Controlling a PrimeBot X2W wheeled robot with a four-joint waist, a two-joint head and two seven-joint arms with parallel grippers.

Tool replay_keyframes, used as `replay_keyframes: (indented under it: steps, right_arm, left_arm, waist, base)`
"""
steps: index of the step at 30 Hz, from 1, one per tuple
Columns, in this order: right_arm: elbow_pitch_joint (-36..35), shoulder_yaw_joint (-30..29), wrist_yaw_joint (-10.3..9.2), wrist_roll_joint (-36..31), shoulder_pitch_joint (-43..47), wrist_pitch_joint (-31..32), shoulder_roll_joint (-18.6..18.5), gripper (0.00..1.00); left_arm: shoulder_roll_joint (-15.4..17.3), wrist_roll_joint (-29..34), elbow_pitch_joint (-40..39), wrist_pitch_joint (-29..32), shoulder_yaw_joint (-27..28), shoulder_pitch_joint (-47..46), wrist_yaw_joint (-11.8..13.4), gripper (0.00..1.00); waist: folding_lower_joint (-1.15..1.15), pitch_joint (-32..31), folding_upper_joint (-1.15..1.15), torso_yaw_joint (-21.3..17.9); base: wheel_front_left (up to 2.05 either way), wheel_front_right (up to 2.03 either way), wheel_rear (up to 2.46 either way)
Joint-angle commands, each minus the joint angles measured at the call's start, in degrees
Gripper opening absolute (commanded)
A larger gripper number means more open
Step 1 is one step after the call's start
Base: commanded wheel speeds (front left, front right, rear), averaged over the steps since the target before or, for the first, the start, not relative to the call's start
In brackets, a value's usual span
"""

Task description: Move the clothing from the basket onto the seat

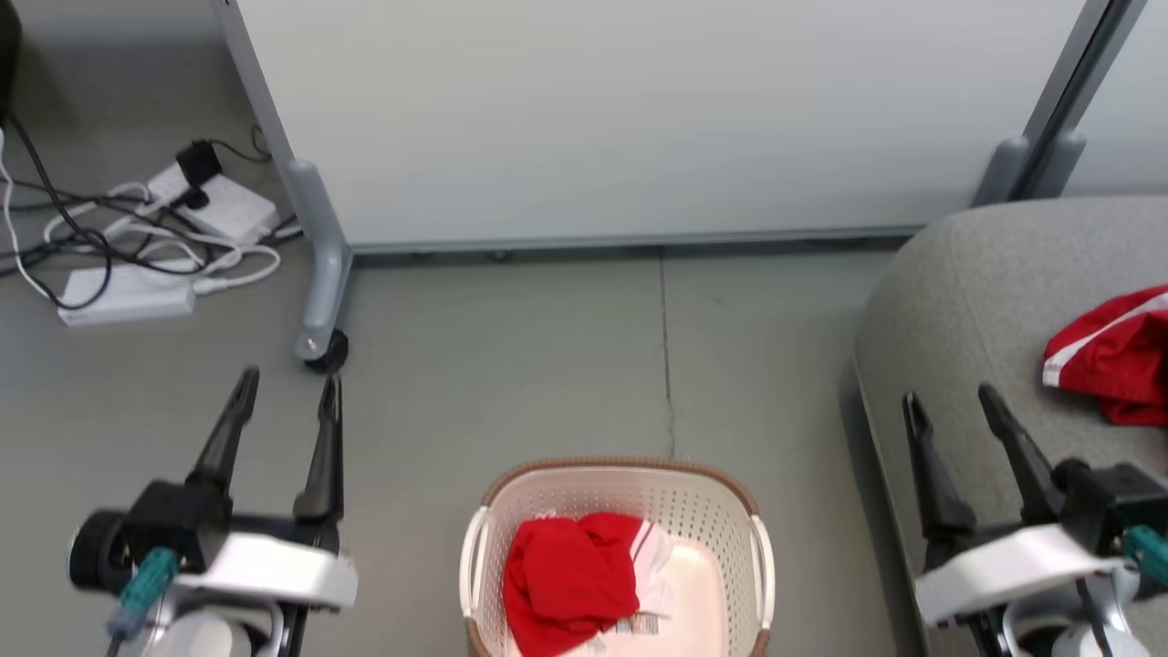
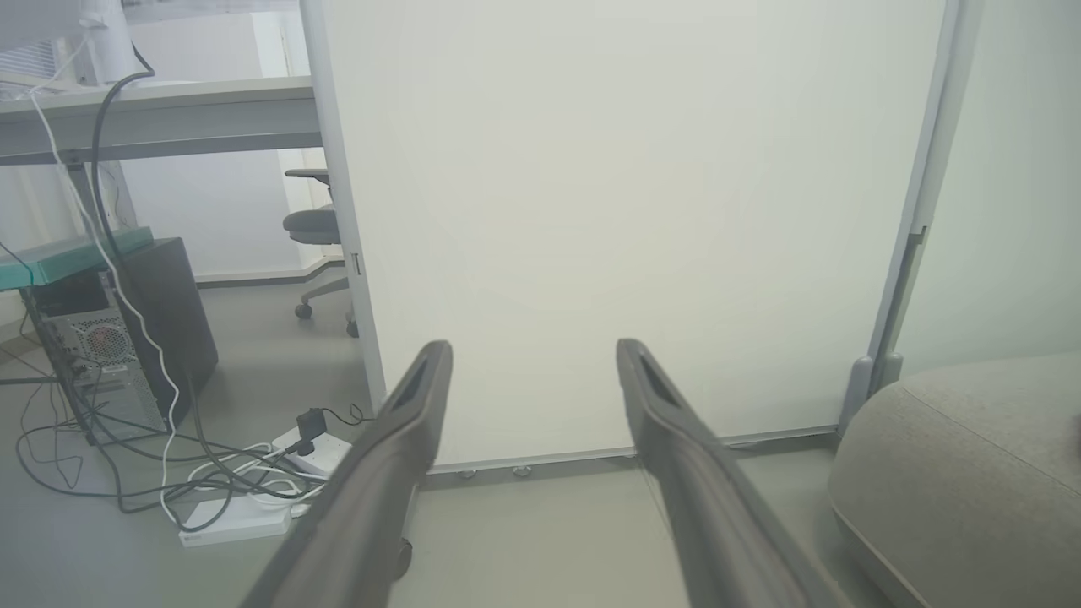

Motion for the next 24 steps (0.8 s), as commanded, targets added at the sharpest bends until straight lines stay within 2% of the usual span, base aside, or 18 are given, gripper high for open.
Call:
replay_keyframes:
  steps: [1, 4, 12, 19, 24]
  right_arm:
    - [-0.9, 0.0, 0.01, -0.3, -2.0, 0.4, -0.3, 1.00]
    - [-3.1, 0.8, 0.01, -0.9, -5.2, 0.8, -0.3, 1.00]
    - [-7.2, 0.1, 0.01, -2.6, -12.9, 1.0, -0.3, 1.00]
    - [-10.4, -0.7, 0.01, -3.6, -18.4, 0.5, -0.2, 1.00]
    - [-10.5, -0.1, 0.01, -2.3, -21.6, -1.4, -0.2, 1.00]
  left_arm:
    - [-0.2, 0.8, -0.9, -0.1, 0.0, -2.5, 0.4, 1.00]
    - [-0.5, 2.3, -1.8, 0.2, -0.7, -7.9, 0.4, 1.00]
    - [-4.3, 5.4, 4.2, -0.1, -5.5, -21.5, -2.7, 1.00]
    - [-7.7, 8.4, 16.6, -0.4, -10.0, -31.7, -7.2, 1.00]
    - [-10.0, 9.3, 28.2, -0.5, -12.5, -37.3, -10.4, 1.00]
  waist:
    - [0.00, 2.9, 0.00, -0.9]
    - [0.00, 8.9, 0.00, -2.7]
    - [0.00, 23.8, 0.00, -5.2]
    - [0.00, 36.0, 0.00, -7.5]
    - [0.00, 42.1, 0.00, -9.9]
  base:
    - [0.00, 0.00, 0.00]
    - [0.00, 0.00, 0.00]
    - [0.00, 0.00, 0.00]
    - [0.00, 0.00, 0.00]
    - [0.00, 0.00, 0.00]
